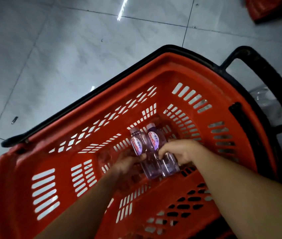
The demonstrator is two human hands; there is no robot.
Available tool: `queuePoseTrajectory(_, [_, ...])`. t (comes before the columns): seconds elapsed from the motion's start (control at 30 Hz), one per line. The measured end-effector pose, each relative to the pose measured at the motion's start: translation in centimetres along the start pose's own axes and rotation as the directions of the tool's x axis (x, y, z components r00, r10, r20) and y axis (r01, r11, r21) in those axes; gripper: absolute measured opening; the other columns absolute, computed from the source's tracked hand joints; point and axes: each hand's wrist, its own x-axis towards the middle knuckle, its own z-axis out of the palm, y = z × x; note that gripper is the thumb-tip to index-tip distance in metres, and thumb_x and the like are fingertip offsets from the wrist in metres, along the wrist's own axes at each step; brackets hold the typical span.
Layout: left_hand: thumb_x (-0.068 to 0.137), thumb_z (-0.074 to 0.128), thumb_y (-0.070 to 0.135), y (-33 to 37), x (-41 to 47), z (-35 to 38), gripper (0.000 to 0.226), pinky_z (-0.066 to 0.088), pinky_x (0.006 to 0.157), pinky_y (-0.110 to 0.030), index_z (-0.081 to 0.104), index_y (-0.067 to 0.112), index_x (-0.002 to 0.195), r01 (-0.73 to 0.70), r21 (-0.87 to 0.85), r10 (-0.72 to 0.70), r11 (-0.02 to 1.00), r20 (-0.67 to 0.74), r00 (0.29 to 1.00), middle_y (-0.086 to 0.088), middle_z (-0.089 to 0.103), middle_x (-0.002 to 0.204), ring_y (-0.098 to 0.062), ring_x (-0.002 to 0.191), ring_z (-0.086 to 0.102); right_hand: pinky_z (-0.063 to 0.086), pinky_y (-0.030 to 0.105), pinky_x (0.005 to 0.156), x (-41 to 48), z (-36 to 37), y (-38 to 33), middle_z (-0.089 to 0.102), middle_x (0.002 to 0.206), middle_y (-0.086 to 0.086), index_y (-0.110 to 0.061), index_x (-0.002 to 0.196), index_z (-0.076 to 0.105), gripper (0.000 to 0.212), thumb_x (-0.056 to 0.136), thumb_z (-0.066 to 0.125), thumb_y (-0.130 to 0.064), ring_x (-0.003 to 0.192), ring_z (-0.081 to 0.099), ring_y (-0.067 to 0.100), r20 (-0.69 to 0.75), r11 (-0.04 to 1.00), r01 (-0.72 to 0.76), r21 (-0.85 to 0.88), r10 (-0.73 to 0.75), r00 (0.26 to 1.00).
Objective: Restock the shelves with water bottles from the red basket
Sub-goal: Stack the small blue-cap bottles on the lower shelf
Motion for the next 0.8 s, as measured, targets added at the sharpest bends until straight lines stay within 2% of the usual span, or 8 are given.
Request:
queuePoseTrajectory(0.13, [0.065, 0.077, -0.003, 2.2, -2.1, 0.1, 0.053, 0.059, 0.07, -0.045, 0.064, 0.006, 0.115, -0.128, -0.08, 0.131, 0.989, 0.043, 0.99, -0.024, 0.07, 0.111, -0.037, 0.093, 0.072, 0.047, 0.056, 0.096, -3.9, 0.0, -1.8, 0.057, 0.133, 0.02, -0.005, 0.129, 0.053, 0.049, 0.082, 0.06, 0.007, 0.114, 0.06, 0.038, 0.012, 0.986, 0.062, -0.152, -0.06, 0.998])
queuePoseTrajectory(0.23, [0.061, 0.082, 0.002, 4.2, -5.1, 0.8, 0.064, 0.057, 0.075, -0.045, 0.059, 0.007, 0.121, -0.214, 0.045, 0.212, 0.976, 0.051, 0.976, -0.022, 0.071, 0.112, -0.038, 0.097, 0.071, 0.044, 0.064, 0.092, -7.6, 0.2, -2.5, 0.063, 0.112, 0.023, -0.005, 0.119, 0.055, 0.037, 0.087, 0.049, 0.012, 0.095, 0.063, 0.036, 0.044, 0.967, 0.131, -0.217, -0.124, 0.991])
queuePoseTrajectory(0.3, [0.059, 0.084, 0.005, 5.3, -7.0, 1.3, 0.063, 0.058, 0.077, -0.048, 0.06, 0.008, 0.118, -0.294, 0.095, 0.291, 0.951, 0.048, 0.956, -0.019, 0.07, 0.114, -0.034, 0.096, 0.071, 0.041, 0.067, 0.098, -10.0, 0.4, -2.5, 0.062, 0.105, 0.021, -0.007, 0.115, 0.056, 0.035, 0.087, 0.047, 0.014, 0.098, 0.061, 0.037, 0.037, 0.956, 0.179, -0.234, -0.175, 0.984])
queuePoseTrajectory(0.4, [0.061, 0.086, 0.007, 7.2, -10.1, 1.7, 0.061, 0.056, 0.082, -0.059, 0.062, 0.012, 0.117, -0.391, 0.132, 0.384, 0.911, 0.081, 0.92, -0.017, 0.069, 0.115, -0.033, 0.1, 0.071, 0.045, 0.062, 0.093, -14.0, 1.1, -2.7, 0.065, 0.116, 0.019, -0.007, 0.126, 0.054, 0.042, 0.088, 0.058, 0.008, 0.113, 0.062, 0.038, -0.02, 0.931, 0.288, -0.224, -0.299, 0.954])
queuePoseTrajectory(0.47, [0.059, 0.088, 0.01, 8.5, -12.6, 2.1, 0.061, 0.058, 0.077, -0.054, 0.063, 0.014, 0.115, -0.458, 0.147, 0.443, 0.877, 0.122, 0.888, -0.015, 0.071, 0.111, -0.03, 0.097, 0.072, 0.048, 0.054, 0.087, -16.7, 1.6, -2.5, 0.068, 0.121, 0.013, -0.011, 0.13, 0.052, 0.05, 0.084, 0.069, 0.002, 0.113, 0.064, 0.033, -0.087, 0.899, 0.39, -0.199, -0.413, 0.907])
queuePoseTrajectory(0.6, [0.056, 0.087, 0.007, 11.1, -18.2, 3.9, 0.055, 0.06, 0.071, -0.048, 0.068, 0.019, 0.107, -0.614, 0.169, 0.589, 0.771, 0.178, 0.788, -0.014, 0.074, 0.103, -0.026, 0.089, 0.073, 0.053, 0.038, 0.081, -22.5, 2.8, -0.9, 0.072, 0.112, 0.007, -0.016, 0.118, 0.06, 0.042, 0.081, 0.075, -0.003, 0.102, 0.067, 0.022, -0.188, 0.761, 0.617, -0.199, -0.648, 0.738])
queuePoseTrajectory(0.73, [0.075, 0.074, -0.004, 13.7, -23.4, 8.3, 0.04, 0.056, 0.059, -0.03, 0.069, 0.022, 0.105, -0.744, 0.171, 0.69, 0.646, 0.287, 0.665, -0.005, 0.076, 0.098, -0.017, 0.084, 0.073, 0.057, 0.034, 0.081, -29.5, 3.6, 2.5, 0.075, 0.095, 0.002, -0.018, 0.103, 0.069, 0.034, 0.077, 0.076, 0.004, 0.093, 0.071, 0.017, -0.274, 0.52, 0.828, -0.211, -0.845, 0.46])
queuePoseTrajectory(0.8, [0.08, 0.07, -0.008, 13.9, -25.8, 11.6, 0.036, 0.056, 0.059, -0.029, 0.069, 0.02, 0.104, -0.8, 0.144, 0.727, 0.583, 0.348, 0.592, -0.007, 0.075, 0.095, -0.019, 0.081, 0.072, 0.057, 0.029, 0.072, -32.8, 3.7, 5.1, 0.076, 0.091, -0.003, -0.023, 0.098, 0.069, 0.034, 0.076, 0.078, 0.002, 0.087, 0.072, 0.011, -0.364, 0.423, 0.875, -0.235, -0.873, 0.324])
